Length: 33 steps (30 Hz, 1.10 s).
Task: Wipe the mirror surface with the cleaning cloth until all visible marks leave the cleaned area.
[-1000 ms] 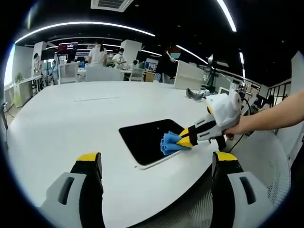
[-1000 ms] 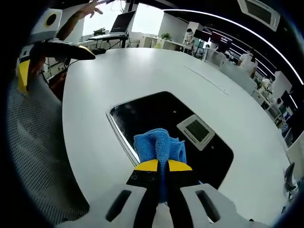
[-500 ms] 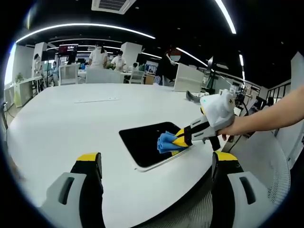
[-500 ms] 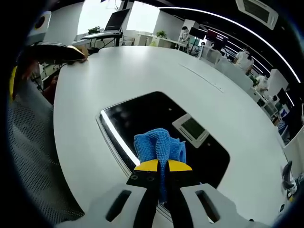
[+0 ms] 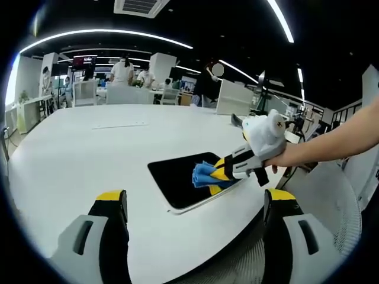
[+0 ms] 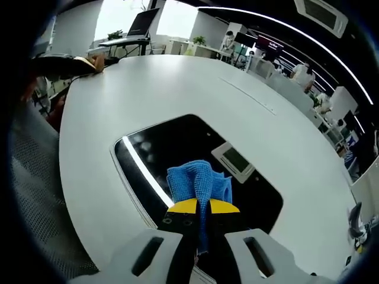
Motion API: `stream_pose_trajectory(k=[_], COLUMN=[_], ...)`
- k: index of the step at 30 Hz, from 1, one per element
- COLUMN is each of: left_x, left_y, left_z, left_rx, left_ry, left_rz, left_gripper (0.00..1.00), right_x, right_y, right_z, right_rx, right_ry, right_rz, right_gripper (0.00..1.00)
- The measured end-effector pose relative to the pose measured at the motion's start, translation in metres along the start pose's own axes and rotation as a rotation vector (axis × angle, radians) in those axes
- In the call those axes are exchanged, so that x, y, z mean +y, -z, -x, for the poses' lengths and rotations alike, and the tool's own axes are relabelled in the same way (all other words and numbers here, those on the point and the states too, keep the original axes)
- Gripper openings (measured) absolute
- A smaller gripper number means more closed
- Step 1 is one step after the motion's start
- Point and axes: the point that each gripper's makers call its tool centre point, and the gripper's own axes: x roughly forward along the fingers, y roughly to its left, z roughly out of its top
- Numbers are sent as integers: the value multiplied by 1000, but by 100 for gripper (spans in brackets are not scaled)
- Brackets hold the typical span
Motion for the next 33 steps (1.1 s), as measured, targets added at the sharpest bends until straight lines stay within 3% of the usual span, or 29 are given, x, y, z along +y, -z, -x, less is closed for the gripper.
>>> stream_pose_trajectory(k=[28,33], left_x=[2,2], left_y=[-1,-1], left_z=[0,0], left_rx=[-9,-9], left_ry=[-10,-10], left_rz=[5,6], left_gripper=[94,94], right_x=[-26,-33], right_y=[-18,-20], right_z=[-23,-29], right_rx=[18,18], right_ry=[53,64], right_rz=[36,3], right_gripper=[0,0])
